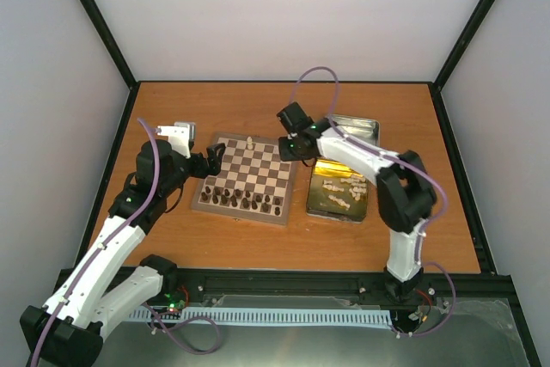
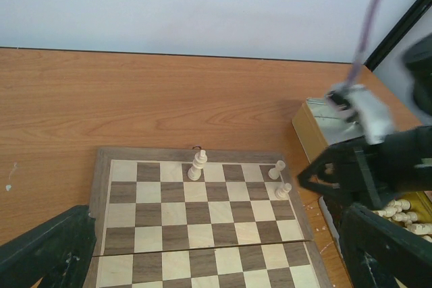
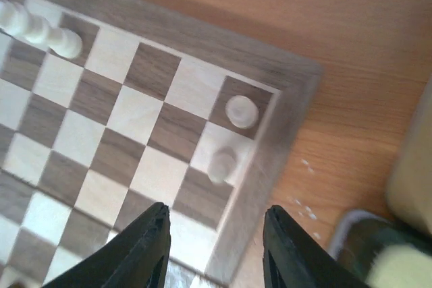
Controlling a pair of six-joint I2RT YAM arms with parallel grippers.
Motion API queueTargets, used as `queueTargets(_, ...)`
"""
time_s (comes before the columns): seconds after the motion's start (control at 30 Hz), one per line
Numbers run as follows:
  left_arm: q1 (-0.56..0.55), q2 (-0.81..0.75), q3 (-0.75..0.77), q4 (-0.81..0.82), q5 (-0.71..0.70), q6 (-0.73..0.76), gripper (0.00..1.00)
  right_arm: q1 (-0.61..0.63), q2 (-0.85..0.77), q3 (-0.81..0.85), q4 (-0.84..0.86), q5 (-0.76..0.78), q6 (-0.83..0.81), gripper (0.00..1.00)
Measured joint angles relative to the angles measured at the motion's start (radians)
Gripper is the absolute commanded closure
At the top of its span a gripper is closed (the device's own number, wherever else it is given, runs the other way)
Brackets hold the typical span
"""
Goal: Set up the chess pieces on the board
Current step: Place the chess piece on the chessboard, then pick up the chess piece from the storage box.
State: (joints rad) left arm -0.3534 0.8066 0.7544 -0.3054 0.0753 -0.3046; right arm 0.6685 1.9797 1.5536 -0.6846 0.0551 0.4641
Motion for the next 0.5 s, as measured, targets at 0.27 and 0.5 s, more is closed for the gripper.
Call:
queueTargets(0.27,0.0,0.0,0.0,0.0,0.0,0.0,0.0,-0.024,-0.416,-0.328,0.078,0.114,0.031,0.59)
queueTargets(0.5,0.0,0.0,0.0,0.0,-0.001,0.0,0.0,-0.114,-0.581,-0.615,0.063,0.17,0.063,0.56)
